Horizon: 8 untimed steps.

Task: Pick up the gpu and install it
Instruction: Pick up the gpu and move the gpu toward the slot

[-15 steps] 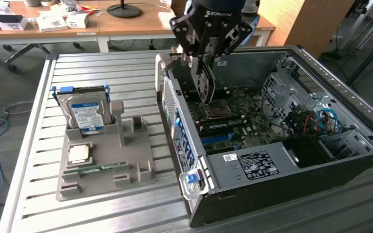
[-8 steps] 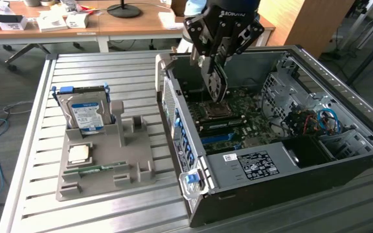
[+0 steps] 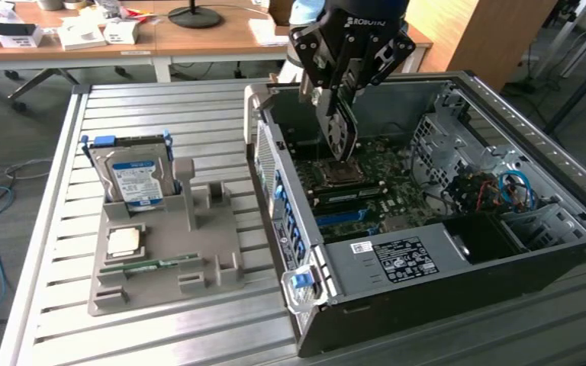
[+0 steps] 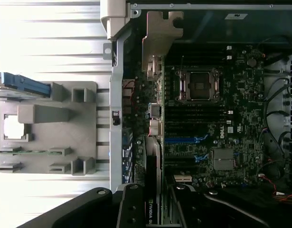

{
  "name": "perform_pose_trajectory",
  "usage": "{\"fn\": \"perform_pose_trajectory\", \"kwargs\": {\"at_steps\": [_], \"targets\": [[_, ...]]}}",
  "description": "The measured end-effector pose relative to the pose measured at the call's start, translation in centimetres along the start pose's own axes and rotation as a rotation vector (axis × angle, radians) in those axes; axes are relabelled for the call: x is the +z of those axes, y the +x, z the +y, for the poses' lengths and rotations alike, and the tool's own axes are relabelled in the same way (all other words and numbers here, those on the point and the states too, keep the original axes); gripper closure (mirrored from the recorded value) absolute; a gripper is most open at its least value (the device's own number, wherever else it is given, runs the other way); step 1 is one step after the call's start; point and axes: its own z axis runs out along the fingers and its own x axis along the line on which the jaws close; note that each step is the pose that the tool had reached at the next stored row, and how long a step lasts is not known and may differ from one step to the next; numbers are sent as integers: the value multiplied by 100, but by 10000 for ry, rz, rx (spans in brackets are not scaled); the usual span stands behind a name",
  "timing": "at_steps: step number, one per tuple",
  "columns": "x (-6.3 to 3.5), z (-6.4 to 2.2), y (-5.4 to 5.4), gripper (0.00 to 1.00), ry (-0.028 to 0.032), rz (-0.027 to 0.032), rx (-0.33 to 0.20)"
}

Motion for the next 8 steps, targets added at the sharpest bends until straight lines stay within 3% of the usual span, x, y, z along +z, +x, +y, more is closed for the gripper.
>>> {"fn": "perform_pose_trajectory", "kwargs": {"at_steps": [8], "targets": [[0, 0, 0, 74, 0, 0, 1]]}}
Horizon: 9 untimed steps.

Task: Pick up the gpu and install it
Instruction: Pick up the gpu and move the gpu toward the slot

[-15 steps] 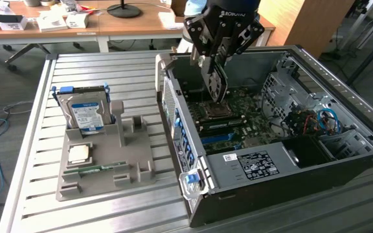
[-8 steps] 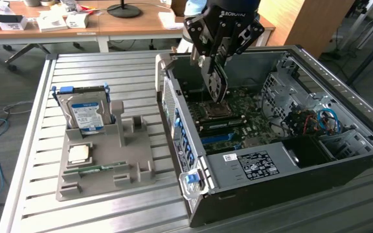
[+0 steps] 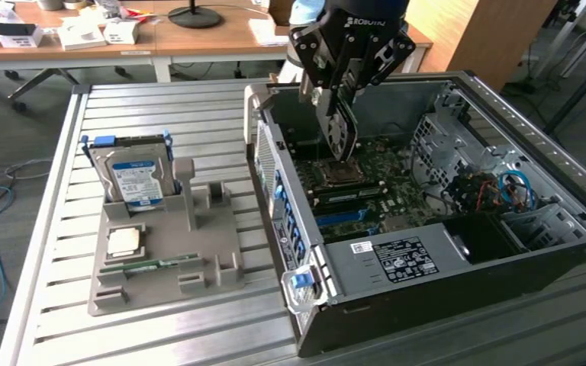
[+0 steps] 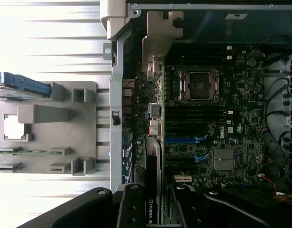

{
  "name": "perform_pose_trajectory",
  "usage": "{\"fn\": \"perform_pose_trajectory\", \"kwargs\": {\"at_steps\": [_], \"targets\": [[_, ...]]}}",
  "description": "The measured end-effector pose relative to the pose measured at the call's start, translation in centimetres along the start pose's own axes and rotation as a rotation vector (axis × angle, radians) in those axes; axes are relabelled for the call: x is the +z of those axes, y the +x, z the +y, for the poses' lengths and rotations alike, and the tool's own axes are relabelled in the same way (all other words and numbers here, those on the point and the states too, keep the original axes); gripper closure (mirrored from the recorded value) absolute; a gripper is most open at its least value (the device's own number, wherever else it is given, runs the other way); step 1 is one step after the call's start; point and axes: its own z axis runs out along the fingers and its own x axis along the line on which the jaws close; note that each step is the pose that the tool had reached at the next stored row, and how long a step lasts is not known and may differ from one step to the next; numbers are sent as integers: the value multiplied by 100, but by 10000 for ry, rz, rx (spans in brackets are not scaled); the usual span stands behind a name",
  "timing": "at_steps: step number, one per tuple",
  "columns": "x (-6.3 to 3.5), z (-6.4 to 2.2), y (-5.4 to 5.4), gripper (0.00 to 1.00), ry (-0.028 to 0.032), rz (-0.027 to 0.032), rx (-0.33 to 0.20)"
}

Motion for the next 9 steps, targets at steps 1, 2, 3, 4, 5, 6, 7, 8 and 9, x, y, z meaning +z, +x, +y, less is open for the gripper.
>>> {"fn": "perform_pose_trajectory", "kwargs": {"at_steps": [1, 2, 3, 4, 5, 6, 7, 8, 9], "targets": [[0, 0, 0, 74, 0, 0, 0], [0, 0, 0, 74, 0, 0, -1], [1, 0, -8, 74, -1, 1, -1], [1, 1, -31, 74, -1, 0, -1], [-1, 2, -61, 74, 0, 1, -1], [-1, 4, -98, 74, 0, 0, 1], [-1, 5, -141, 74, 0, 1, 1], [-2, 7, -187, 74, 1, 2, 0], [-2, 9, -235, 74, 1, 3, -1]]}}
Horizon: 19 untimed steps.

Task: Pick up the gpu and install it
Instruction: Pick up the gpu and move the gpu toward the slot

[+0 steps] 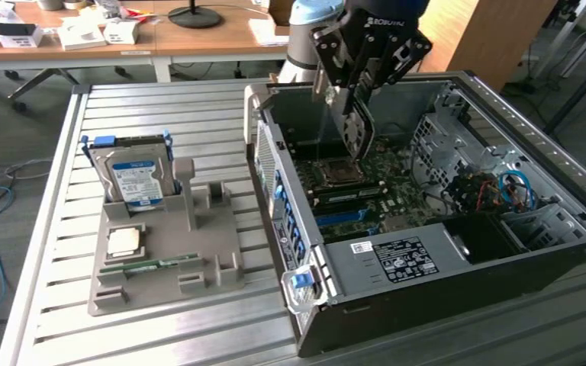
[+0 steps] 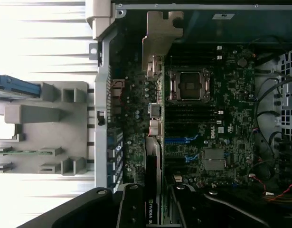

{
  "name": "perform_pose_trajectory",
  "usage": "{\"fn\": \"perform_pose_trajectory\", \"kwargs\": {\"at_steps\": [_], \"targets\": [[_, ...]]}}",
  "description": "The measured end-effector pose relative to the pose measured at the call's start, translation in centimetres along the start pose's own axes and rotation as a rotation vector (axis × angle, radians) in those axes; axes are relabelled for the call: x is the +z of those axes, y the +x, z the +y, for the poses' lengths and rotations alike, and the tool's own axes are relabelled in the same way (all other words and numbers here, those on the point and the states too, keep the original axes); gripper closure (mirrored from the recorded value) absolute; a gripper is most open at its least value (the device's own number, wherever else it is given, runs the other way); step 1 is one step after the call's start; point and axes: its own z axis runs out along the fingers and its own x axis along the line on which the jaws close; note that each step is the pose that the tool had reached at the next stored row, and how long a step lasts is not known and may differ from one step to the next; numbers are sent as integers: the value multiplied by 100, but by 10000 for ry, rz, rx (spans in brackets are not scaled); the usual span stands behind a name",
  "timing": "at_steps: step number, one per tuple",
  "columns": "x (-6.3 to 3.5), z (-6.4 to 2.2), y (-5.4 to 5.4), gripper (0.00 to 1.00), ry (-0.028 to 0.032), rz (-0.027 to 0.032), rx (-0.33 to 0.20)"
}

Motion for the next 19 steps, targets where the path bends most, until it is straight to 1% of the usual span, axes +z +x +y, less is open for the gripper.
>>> {"fn": "perform_pose_trajectory", "kwargs": {"at_steps": [6, 12, 15, 19], "targets": [[-2, 10, -272, 74, -1, 1, -7], [-4, 19, -517, 74, 1, 6, -70], [-5, 21, -588, 74, 2, 15, -201], [-5, 23, -640, 74, 5, 38, -499]]}}
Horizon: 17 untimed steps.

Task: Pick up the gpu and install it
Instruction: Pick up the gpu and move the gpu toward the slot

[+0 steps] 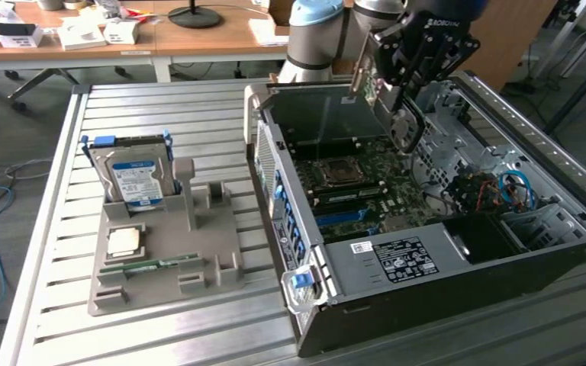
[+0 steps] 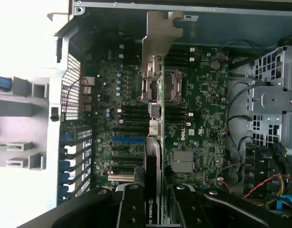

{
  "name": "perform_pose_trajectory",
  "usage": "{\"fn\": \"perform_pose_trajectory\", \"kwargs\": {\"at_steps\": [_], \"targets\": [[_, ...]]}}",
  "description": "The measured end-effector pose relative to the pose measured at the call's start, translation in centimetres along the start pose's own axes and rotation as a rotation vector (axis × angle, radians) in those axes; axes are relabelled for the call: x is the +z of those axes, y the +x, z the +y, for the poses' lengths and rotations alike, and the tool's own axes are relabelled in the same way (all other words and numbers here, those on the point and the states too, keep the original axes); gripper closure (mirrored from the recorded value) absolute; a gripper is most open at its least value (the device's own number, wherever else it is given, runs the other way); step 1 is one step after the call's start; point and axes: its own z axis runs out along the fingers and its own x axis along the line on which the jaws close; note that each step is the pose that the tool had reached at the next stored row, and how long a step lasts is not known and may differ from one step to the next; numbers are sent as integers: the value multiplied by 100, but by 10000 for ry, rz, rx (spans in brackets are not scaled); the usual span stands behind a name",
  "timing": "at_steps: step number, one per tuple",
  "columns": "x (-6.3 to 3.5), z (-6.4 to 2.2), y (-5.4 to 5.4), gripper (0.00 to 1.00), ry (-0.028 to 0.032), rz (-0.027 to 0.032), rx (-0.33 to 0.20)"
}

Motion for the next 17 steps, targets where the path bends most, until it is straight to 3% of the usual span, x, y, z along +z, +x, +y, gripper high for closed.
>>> {"fn": "perform_pose_trajectory", "kwargs": {"at_steps": [9, 17], "targets": [[-4, -4, -262, 74, 4, 22, -271], [-3, -4, -329, 74, 2, 16, -199]]}}
